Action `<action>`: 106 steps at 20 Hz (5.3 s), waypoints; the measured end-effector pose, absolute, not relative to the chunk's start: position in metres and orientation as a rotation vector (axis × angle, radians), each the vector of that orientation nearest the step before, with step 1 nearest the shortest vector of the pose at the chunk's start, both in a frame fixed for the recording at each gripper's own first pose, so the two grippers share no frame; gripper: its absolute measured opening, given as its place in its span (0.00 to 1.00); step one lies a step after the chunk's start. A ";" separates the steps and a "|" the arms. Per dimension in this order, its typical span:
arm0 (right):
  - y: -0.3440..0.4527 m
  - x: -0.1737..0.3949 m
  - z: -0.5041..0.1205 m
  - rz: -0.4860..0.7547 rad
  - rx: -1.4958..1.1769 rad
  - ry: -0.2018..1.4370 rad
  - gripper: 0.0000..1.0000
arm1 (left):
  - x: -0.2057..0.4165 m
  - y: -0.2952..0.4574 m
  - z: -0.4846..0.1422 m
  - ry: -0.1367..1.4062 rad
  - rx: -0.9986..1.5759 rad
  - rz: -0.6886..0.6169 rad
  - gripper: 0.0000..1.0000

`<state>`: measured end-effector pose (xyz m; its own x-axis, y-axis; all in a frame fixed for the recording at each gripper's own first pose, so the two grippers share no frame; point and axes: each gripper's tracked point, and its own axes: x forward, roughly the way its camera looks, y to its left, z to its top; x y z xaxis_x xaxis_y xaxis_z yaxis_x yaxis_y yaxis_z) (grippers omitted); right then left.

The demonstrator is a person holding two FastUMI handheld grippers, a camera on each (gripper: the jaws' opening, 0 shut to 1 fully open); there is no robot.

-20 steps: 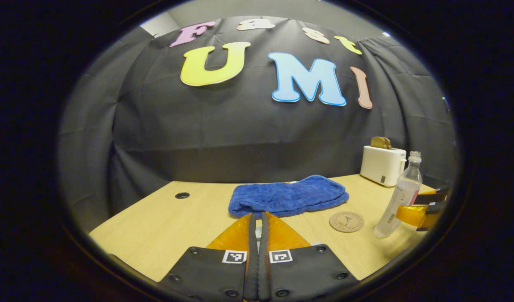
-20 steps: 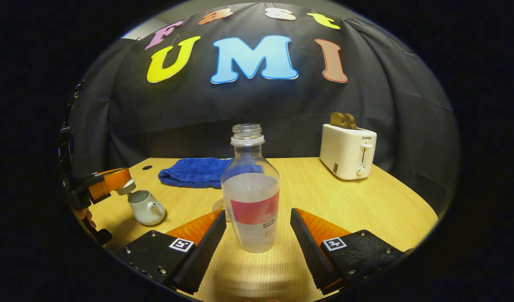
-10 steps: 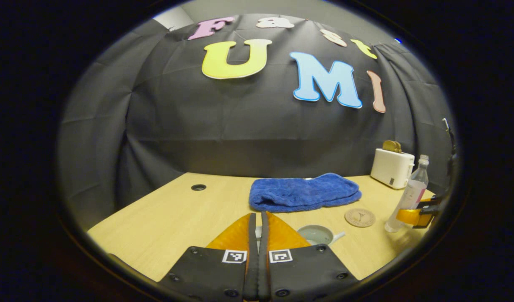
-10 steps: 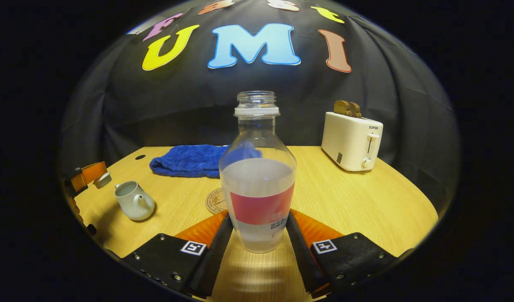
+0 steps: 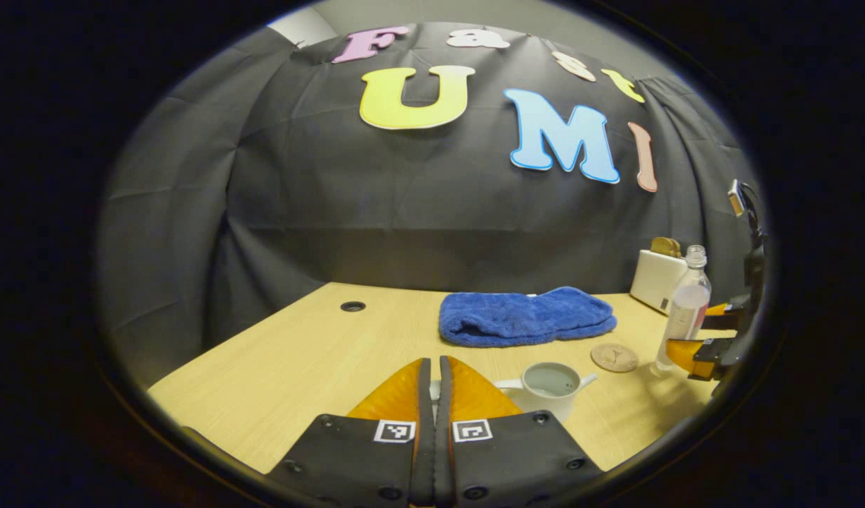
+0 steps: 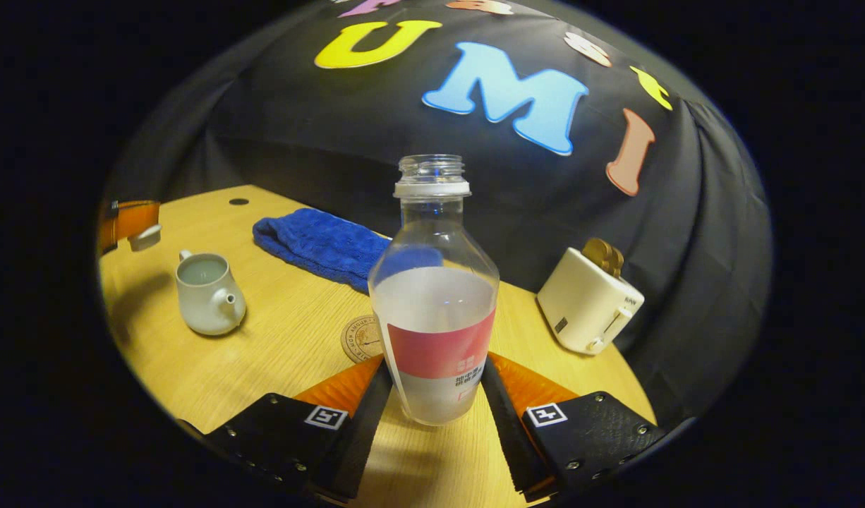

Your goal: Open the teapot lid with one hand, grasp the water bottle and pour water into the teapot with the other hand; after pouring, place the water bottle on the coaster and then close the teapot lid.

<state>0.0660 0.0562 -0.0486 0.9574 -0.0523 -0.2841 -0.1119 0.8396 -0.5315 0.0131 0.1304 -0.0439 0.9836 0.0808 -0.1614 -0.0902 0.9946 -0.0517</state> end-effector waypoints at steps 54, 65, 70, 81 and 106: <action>0.158 0.098 0.018 -0.134 -1.982 -0.271 0.76 | -0.017 0.162 -0.060 0.175 -0.069 0.122 0.05; 0.176 0.097 0.026 -0.109 -2.070 -0.360 0.76 | -0.016 0.162 -0.058 0.174 -0.056 0.114 0.05; 0.184 0.100 0.027 -0.086 -2.123 -0.389 0.76 | -0.015 0.162 -0.056 0.173 -0.054 0.105 0.06; 0.200 0.102 0.028 -0.044 -2.237 -0.468 0.76 | -0.017 0.166 -0.064 0.189 -0.062 0.109 0.05; 0.187 0.115 0.018 0.044 -2.196 -0.374 0.75 | -0.018 0.158 -0.062 0.187 -0.069 0.090 0.05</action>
<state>0.1153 0.1866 0.0180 0.9540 0.2820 0.1019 0.2510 -0.5653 -0.7858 -0.0179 0.1579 -0.0621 0.9785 0.0831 -0.1888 -0.0959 0.9936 -0.0599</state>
